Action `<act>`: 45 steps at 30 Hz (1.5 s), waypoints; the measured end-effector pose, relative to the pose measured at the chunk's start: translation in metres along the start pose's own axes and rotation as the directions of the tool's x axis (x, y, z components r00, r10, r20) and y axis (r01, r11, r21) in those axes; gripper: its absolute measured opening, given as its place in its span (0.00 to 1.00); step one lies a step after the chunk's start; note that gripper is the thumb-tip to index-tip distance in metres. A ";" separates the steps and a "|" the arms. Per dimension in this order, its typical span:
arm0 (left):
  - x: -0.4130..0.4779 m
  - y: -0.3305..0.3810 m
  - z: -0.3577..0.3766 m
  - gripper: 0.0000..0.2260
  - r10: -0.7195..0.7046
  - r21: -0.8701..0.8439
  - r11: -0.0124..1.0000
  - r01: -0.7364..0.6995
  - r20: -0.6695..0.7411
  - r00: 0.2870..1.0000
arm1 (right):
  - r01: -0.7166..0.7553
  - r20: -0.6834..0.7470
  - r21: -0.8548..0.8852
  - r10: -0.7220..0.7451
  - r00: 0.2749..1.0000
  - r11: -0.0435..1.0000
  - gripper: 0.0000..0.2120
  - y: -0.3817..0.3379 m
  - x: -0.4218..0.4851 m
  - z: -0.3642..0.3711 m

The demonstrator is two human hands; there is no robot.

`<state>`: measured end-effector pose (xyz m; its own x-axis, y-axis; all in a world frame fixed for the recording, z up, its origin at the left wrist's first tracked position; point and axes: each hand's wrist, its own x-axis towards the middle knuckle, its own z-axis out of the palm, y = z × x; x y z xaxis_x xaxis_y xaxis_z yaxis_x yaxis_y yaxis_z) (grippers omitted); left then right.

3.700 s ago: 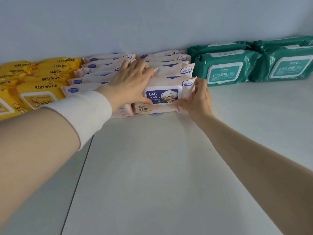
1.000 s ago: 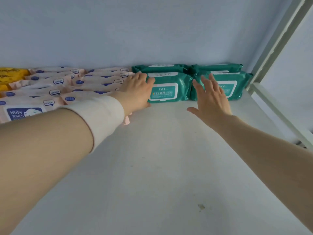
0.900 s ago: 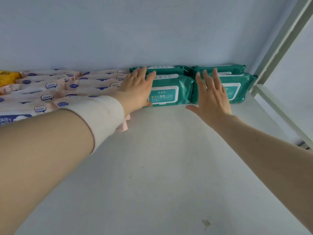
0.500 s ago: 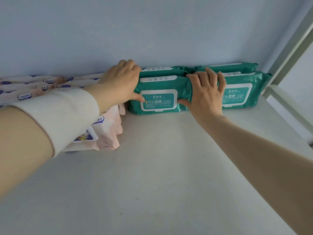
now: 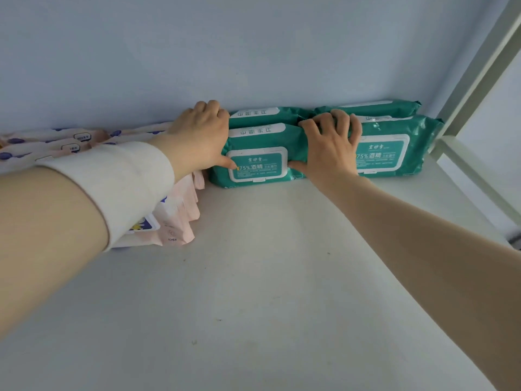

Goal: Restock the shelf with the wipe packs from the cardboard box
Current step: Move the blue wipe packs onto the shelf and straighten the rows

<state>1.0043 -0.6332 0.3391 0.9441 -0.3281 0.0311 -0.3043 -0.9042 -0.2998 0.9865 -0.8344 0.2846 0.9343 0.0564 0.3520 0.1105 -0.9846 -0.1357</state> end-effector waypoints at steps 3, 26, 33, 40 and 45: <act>0.000 0.010 -0.014 0.39 -0.006 0.066 0.998 0.006 0.005 1.000 | 0.083 0.010 0.059 -0.084 0.996 0.995 0.34 0.014 -0.007 -0.019; 0.027 0.140 -0.062 0.33 0.221 0.241 0.951 -0.195 -0.088 0.971 | -0.224 0.181 -0.321 0.292 0.939 0.920 0.29 0.147 -0.066 -0.059; 0.051 0.146 -0.048 0.33 0.153 -0.007 0.988 -0.155 -0.122 0.981 | -0.492 0.198 0.336 0.450 0.871 0.803 0.29 0.146 -0.039 -0.037; 0.073 0.140 -0.035 0.35 0.154 -0.111 0.978 -0.175 -0.170 0.973 | -0.547 0.203 0.398 0.511 0.835 0.736 0.26 0.155 -0.015 -0.024; 0.072 0.139 -0.037 0.38 0.161 -0.110 0.978 -0.177 -0.140 0.977 | -0.532 0.225 0.451 0.485 0.845 0.717 0.30 0.162 -0.020 -0.021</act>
<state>1.0255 -0.7926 0.3352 0.8559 -0.5040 0.1158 -0.4783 -0.8566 -0.1936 0.9783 -0.9985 0.2748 0.9192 -0.3931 0.0235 -0.2646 -0.6607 -0.7025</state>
